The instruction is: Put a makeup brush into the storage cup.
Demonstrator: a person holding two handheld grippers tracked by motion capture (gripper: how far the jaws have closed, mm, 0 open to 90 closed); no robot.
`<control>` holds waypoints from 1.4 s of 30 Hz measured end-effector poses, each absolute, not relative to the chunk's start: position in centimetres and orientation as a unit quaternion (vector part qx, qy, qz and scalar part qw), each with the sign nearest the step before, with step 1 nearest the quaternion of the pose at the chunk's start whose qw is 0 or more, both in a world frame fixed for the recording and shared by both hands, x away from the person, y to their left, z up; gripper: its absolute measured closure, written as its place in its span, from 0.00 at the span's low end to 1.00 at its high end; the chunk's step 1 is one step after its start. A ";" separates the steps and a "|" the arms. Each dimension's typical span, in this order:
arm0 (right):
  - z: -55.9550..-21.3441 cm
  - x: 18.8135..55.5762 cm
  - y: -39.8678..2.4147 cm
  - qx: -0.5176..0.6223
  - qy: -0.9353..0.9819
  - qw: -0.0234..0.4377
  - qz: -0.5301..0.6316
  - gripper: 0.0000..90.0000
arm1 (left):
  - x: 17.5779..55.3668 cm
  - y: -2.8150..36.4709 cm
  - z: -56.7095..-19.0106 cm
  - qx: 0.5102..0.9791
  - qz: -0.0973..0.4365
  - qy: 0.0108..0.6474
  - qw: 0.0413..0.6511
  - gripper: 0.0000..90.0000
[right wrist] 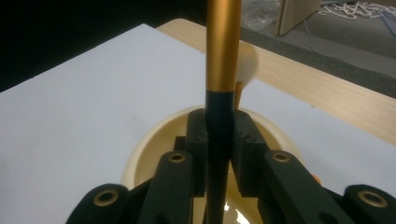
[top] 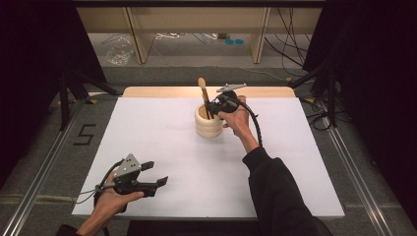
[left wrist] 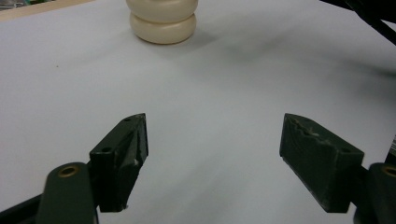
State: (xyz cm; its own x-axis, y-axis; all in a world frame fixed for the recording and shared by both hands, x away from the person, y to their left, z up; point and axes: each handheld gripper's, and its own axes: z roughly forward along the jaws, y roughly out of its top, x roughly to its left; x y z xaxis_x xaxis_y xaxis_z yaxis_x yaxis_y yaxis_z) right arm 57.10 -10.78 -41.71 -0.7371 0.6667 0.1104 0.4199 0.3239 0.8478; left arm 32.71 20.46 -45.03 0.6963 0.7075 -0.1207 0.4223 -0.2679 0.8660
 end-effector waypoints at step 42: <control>-38.4 51.9 -15.6 0.357 0.782 0.168 0.482 0.38 | 32.8 20.5 -45.0 0.779 0.147 0.368 0.487 0.25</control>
State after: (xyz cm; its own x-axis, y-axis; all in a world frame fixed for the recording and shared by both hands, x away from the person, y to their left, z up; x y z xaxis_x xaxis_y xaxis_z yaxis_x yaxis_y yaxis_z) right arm 51.87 -15.60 -38.42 -0.6882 0.7209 0.0814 0.3969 0.2802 0.8741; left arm 32.76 20.54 -44.98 0.6861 0.7161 -0.1285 0.4292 -0.2558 0.8663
